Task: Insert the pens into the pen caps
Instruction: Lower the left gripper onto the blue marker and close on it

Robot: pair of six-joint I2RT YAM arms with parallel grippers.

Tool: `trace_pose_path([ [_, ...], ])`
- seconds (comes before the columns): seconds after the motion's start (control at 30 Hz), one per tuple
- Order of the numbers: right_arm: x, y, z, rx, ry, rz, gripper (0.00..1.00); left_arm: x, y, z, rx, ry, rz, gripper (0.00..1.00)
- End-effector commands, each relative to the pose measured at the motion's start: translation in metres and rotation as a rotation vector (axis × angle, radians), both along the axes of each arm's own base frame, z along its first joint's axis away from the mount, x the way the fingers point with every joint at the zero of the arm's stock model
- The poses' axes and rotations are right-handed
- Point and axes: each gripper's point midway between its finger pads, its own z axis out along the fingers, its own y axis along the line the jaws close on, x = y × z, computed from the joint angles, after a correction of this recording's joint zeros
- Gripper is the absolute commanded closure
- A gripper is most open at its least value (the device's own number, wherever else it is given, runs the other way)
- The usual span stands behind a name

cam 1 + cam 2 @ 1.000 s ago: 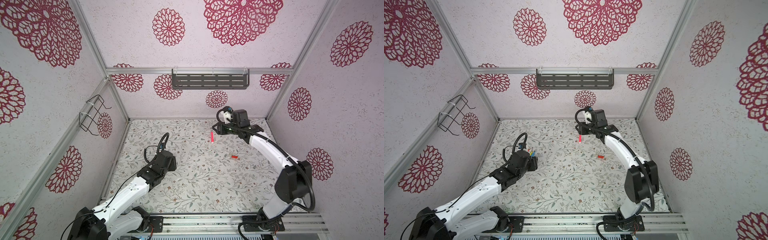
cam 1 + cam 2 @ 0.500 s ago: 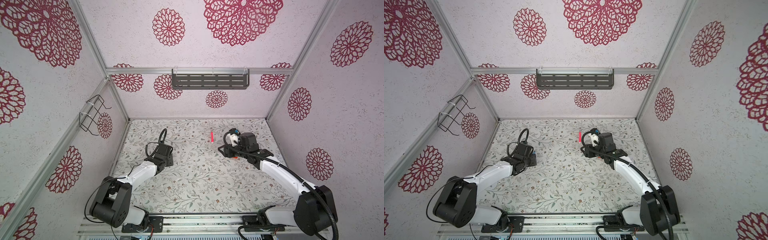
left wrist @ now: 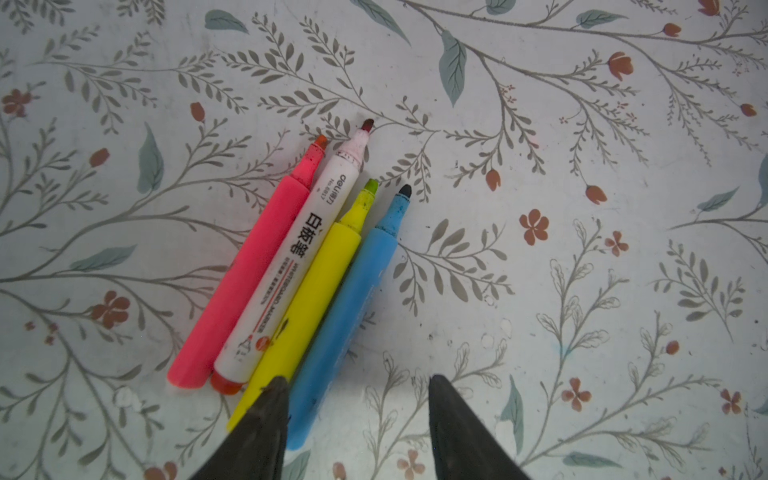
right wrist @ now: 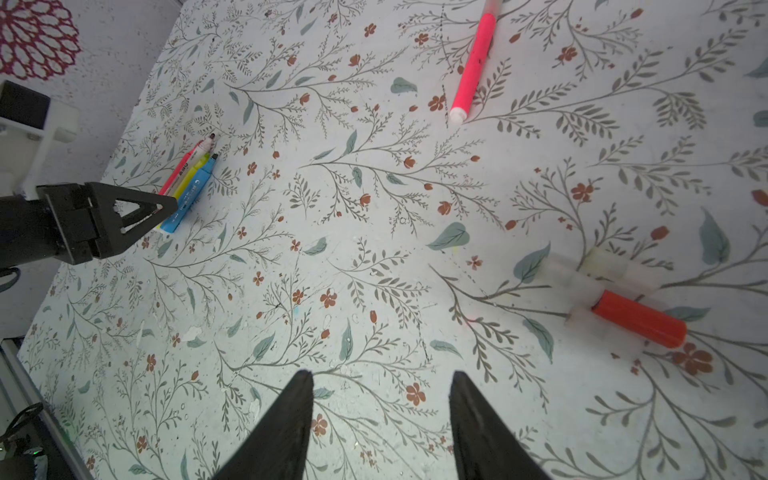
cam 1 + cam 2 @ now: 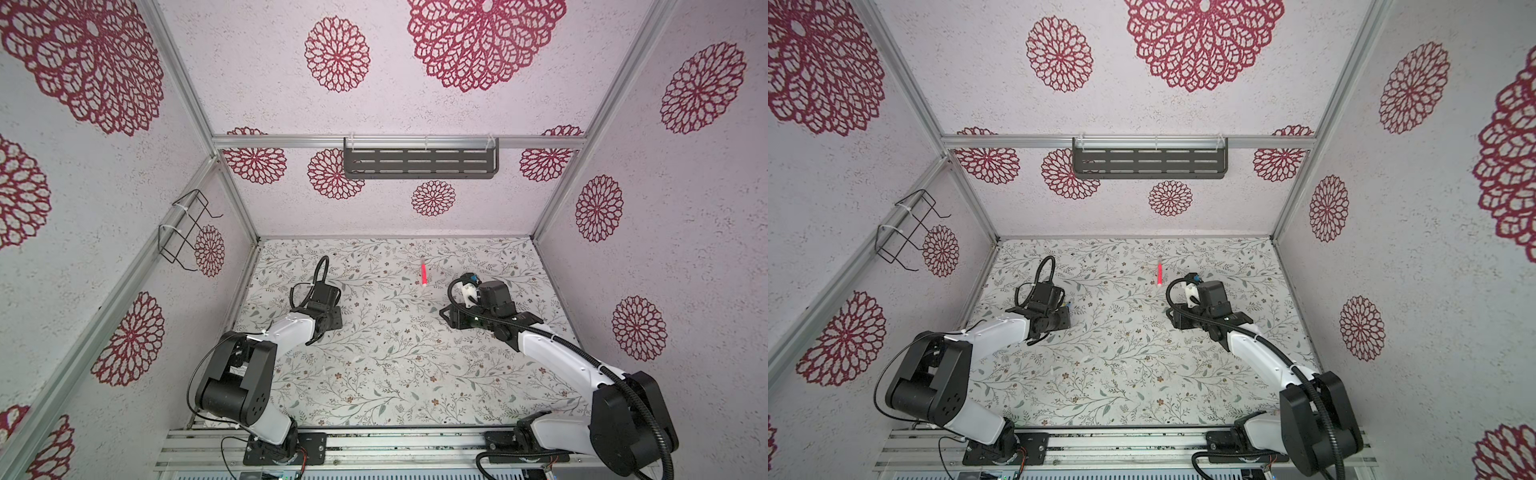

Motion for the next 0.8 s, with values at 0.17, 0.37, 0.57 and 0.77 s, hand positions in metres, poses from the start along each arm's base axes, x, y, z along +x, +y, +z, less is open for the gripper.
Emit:
trace_pose_path([
  [0.17,0.009,0.001,0.022,0.034,-0.069,-0.020,0.46,0.015,-0.002,-0.003,0.000,0.003,-0.018,0.45],
  [0.37,0.007,0.000,0.021,0.034,-0.070,-0.026,0.46,0.018,-0.003,-0.006,0.003,0.002,-0.025,0.45],
  [0.57,0.007,0.001,0.019,0.041,-0.062,-0.026,0.46,0.018,-0.006,-0.009,-0.009,0.020,-0.035,0.46],
  [0.77,0.006,0.000,0.024,0.044,-0.075,-0.027,0.46,0.016,-0.012,-0.014,-0.035,0.044,-0.052,0.46],
])
